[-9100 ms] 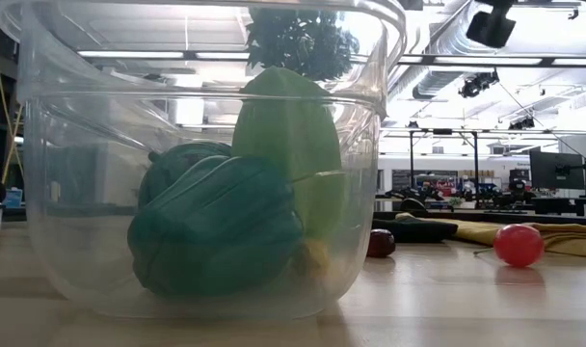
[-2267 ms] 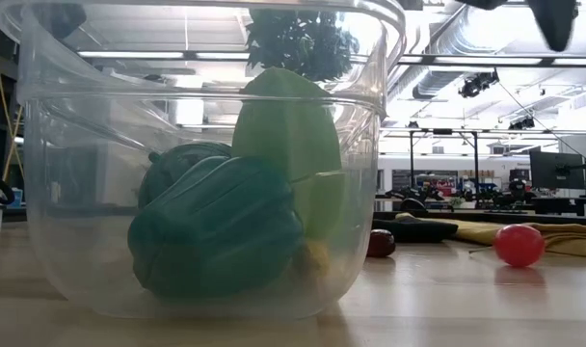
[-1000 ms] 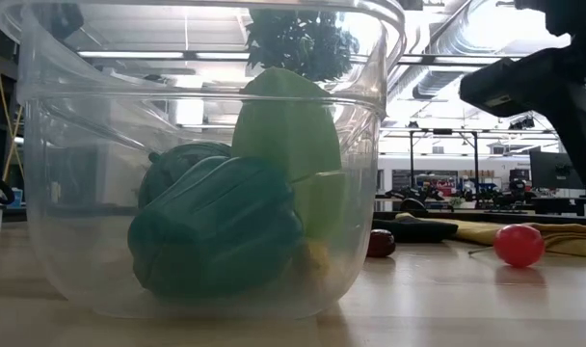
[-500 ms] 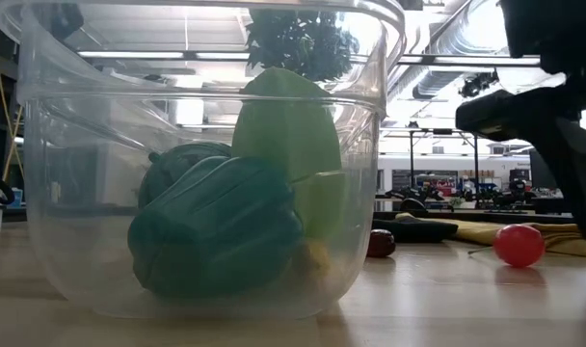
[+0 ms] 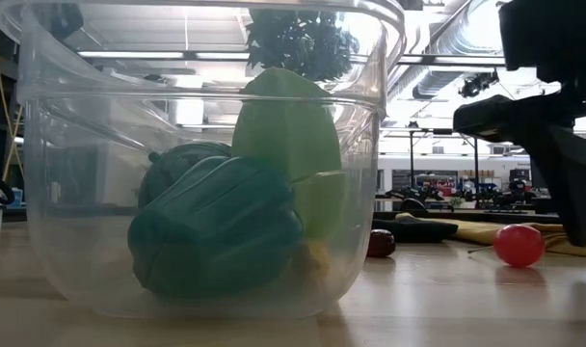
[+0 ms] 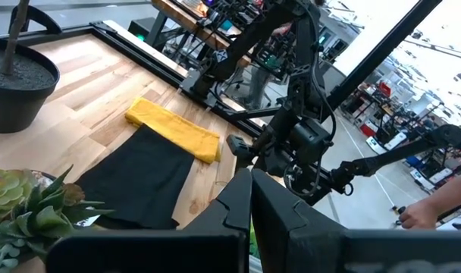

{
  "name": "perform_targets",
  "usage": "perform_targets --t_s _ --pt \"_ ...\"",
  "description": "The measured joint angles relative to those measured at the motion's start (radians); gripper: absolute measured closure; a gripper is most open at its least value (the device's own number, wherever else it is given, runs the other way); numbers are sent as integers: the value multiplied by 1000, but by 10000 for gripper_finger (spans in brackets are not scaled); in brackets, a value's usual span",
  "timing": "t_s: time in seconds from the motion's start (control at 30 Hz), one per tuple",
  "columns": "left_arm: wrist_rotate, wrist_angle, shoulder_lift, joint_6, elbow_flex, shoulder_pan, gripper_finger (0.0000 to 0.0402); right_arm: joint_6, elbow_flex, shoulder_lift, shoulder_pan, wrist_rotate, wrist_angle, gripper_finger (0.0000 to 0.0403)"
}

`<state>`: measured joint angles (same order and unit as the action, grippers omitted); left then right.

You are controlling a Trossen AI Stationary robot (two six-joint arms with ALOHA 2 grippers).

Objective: Pick and placing Produce into tupperware
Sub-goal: Put the black cherry into the bin

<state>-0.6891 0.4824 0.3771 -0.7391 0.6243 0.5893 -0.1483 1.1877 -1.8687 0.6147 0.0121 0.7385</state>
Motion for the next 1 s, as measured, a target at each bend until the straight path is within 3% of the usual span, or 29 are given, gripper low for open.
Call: perform_targets --t_s 0.5,1.0 --pt "0 0 0 0 0 0 401 0 0 0 0 5 5 249" --pt "0 0 0 0 0 0 401 18 0 -8 0 -20 1 252"
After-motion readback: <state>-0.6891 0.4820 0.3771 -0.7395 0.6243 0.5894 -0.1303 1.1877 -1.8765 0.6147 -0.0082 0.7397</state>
